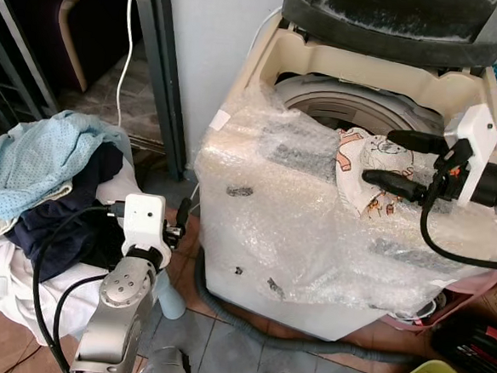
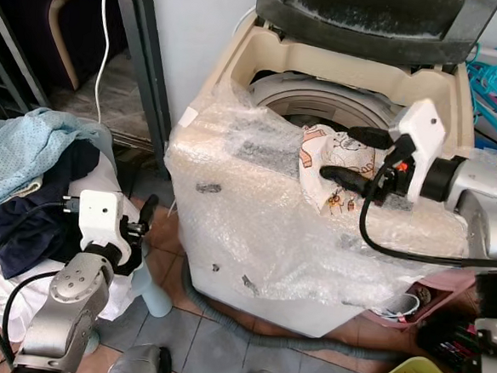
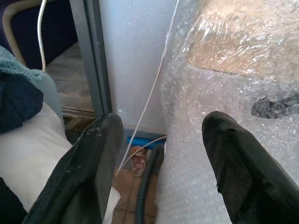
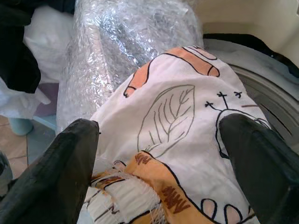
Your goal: Clothes washing
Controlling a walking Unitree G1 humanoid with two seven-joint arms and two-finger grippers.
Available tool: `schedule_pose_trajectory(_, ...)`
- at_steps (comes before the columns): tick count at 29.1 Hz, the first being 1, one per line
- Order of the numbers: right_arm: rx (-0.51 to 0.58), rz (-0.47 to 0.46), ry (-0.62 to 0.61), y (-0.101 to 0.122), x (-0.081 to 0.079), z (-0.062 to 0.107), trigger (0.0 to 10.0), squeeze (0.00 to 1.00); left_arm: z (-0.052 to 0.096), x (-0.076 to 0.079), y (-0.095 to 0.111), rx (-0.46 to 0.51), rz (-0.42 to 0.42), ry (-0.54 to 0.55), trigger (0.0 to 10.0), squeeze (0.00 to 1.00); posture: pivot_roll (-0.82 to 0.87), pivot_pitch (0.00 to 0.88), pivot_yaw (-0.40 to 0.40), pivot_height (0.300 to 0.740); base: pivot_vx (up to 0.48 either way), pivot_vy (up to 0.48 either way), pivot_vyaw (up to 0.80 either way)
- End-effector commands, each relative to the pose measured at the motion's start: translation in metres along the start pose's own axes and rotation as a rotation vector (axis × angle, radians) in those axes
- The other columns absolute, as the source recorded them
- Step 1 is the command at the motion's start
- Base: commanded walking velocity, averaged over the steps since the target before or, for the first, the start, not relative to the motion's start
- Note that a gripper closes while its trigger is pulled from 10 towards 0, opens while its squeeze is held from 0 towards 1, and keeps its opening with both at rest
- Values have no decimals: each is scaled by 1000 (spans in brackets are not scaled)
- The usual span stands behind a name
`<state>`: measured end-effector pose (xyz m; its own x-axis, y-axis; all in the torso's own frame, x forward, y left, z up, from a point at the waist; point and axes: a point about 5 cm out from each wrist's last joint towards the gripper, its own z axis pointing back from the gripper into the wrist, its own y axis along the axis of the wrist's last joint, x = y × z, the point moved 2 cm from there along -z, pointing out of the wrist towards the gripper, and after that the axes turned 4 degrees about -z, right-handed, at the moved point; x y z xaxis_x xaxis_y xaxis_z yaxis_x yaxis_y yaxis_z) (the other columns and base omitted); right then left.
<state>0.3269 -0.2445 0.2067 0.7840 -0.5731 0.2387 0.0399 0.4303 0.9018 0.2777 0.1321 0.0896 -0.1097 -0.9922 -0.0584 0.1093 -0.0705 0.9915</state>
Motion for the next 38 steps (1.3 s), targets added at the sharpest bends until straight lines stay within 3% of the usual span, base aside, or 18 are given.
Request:
schedule_pose_trajectory(1,-27,65,-64,2,8,-3,4980,0,0,1,-2,-7,-7,-15,10000,0,-21,61,-5,740,0,0,0)
schedule_pose_trajectory(3,-74,86,-86,-8,7,-7,0,0,-1,1,-2,-6,-9,-15,10000,0,-12,58,-4,740,0,0,0)
schedule_pose_trajectory(6,-64,88,-126,-9,10,-12,0,0,-1,0,-1,-6,-11,-10,10000,0,-8,57,-5,740,0,0,0)
schedule_pose_trajectory(10,-36,107,-346,-2,33,-18,0,0,-1,-2,-1,-7,-15,-3,10000,0,-9,57,-7,740,0,0,0)
schedule_pose_trajectory(11,2,144,-469,8,45,-18,0,0,-1,-1,-2,-7,-17,-3,10000,0,-7,56,-9,740,0,0,0)
schedule_pose_trajectory(14,91,100,-656,24,65,-12,0,0,-1,-1,-1,-7,-18,-1,10000,0,-10,57,-9,740,0,0,0)
schedule_pose_trajectory(15,119,105,-721,31,72,-7,3176,0,-1,-1,-1,-6,-18,-1,10000,0,-7,57,-10,740,0,0,0)
schedule_pose_trajectory(16,135,114,-761,36,76,-3,3176,0,-1,-1,-1,-6,-19,0,10000,0,-7,57,-10,740,0,0,0)
schedule_pose_trajectory(17,196,125,-812,48,81,3,6706,0,-1,-1,-2,-8,-22,3,10000,0,-7,58,-10,740,0,0,0)
schedule_pose_trajectory(18,228,121,-827,54,82,5,7137,0,-1,-1,-2,-9,-23,5,10000,0,-7,58,-11,740,0,0,0)
schedule_pose_trajectory(19,276,109,-837,61,83,9,10000,0,-1,-2,-2,-10,-23,6,10000,0,-7,58,-11,740,0,0,0)
schedule_pose_trajectory(23,473,20,-727,88,79,12,10000,0,0,-2,-2,-11,-21,8,10000,0,-12,59,-12,740,0,0,0)
schedule_pose_trajectory(24,500,-24,-658,90,74,8,10000,94,0,-2,-2,-10,-21,8,10000,0,-12,59,-12,740,0,0,0)
schedule_pose_trajectory(25,500,-24,-658,90,74,8,10000,94,0,-2,-2,-10,-21,8,10000,0,-12,59,-12,740,0,0,0)
schedule_pose_trajectory(26,521,-57,-591,92,69,5,10000,412,0,-2,-2,-10,-21,8,10000,0,-13,58,-11,740,0,0,0)
schedule_pose_trajectory(27,517,-100,-383,88,48,-4,10000,1000,-1,-1,-2,-7,-16,5,10000,0,-18,59,-10,740,0,0,0)
schedule_pose_trajectory(31,471,-131,-270,76,29,-16,10000,1000,-2,-2,0,9,0,21,10000,0,-21,57,-9,740,0,0,0)
schedule_pose_trajectory(38,434,-127,-377,46,-13,-66,10000,1000,-7,-7,5,22,-34,66,10000,0,-28,54,15,740,0,0,0)
